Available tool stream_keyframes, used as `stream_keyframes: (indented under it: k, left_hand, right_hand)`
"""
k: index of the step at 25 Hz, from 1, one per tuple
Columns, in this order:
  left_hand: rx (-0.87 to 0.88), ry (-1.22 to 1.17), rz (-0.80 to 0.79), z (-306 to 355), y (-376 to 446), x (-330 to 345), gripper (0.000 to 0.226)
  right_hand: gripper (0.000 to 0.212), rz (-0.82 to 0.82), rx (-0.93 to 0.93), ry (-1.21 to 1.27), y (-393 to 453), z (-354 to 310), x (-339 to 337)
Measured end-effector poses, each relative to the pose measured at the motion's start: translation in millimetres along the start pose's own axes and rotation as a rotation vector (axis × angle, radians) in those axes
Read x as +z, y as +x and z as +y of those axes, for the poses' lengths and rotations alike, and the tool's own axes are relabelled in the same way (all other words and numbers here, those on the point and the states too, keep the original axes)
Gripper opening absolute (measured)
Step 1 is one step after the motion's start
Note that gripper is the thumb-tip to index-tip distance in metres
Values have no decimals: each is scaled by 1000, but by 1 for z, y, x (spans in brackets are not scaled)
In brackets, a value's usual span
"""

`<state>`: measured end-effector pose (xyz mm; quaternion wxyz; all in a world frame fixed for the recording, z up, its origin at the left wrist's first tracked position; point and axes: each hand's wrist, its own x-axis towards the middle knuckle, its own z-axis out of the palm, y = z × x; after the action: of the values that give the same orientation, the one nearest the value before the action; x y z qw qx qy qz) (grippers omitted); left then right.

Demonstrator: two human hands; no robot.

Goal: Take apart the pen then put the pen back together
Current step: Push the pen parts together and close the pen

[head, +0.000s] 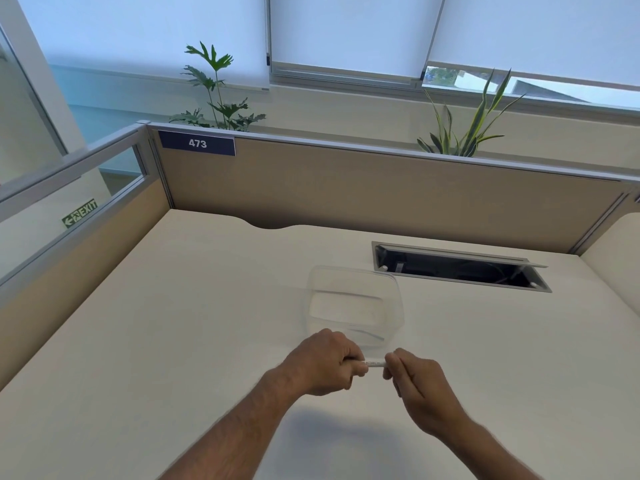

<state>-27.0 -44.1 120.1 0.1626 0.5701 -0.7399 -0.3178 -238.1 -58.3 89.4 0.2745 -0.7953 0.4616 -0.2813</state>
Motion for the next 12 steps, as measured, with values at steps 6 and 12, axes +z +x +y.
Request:
stream_keyframes:
  k: [6,12]
  left_hand:
    - [-33,-237,-281,5,-6,-5,31]
    - [-24,-168,-231,4,-4,0,30]
  right_hand:
    - [34,8,-435,-228,-2,15,-12]
    - [37,73,-349,-6,-5,15,-3]
